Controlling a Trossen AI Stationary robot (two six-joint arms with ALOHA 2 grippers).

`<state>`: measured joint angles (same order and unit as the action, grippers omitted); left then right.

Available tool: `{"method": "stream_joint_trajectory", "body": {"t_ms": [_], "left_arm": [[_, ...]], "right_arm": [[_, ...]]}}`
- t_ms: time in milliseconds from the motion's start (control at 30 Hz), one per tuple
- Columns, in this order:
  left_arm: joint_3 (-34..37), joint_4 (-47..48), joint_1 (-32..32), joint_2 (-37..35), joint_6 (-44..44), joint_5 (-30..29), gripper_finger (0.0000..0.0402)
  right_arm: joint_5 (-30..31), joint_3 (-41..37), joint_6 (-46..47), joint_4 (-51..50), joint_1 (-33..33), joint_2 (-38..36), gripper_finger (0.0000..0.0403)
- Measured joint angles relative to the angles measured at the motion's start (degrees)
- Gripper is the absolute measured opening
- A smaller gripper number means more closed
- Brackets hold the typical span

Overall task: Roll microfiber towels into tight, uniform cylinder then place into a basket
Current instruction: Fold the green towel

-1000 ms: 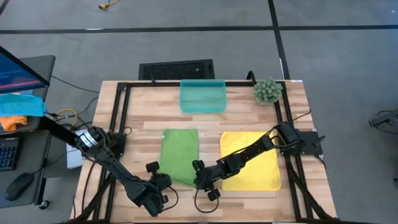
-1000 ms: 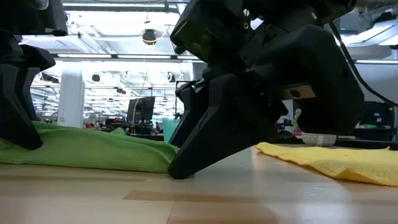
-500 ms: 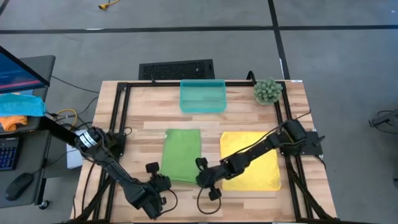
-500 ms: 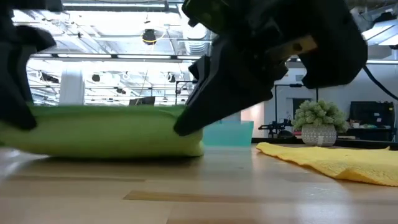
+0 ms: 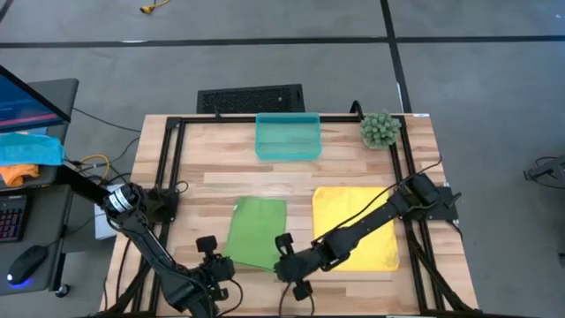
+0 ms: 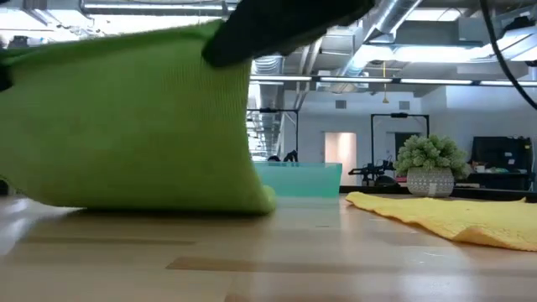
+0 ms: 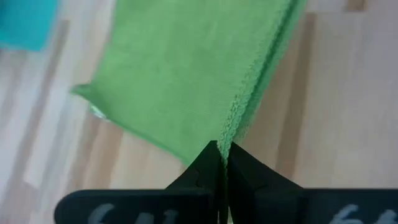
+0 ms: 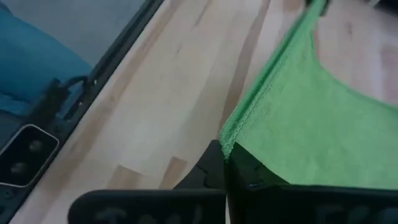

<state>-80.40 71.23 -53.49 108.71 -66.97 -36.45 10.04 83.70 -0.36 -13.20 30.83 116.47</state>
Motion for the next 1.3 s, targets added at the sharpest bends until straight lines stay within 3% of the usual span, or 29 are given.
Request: {"method": "stream_joint_trajectory", "body": {"t_ms": [633,1100,1300], "left_arm": [[0.8,15.5,10.8,0.0,6.7,-7.9,0.0002],[10.2,4.2,20.2,0.0,16.4,-13.3,0.0002],[12.4,0.4,24.3,0.0,18.7,-12.7,0.0002]], "right_arm": [[16.1,0.4,6.0,-13.1,-6.4,-0.1,0.0018],[17.4,0.3,12.0,-19.5,-8.6,-0.1,0.0014],[17.3,-1.8,12.4,-18.5,-11.3,0.0,0.0009]]}}
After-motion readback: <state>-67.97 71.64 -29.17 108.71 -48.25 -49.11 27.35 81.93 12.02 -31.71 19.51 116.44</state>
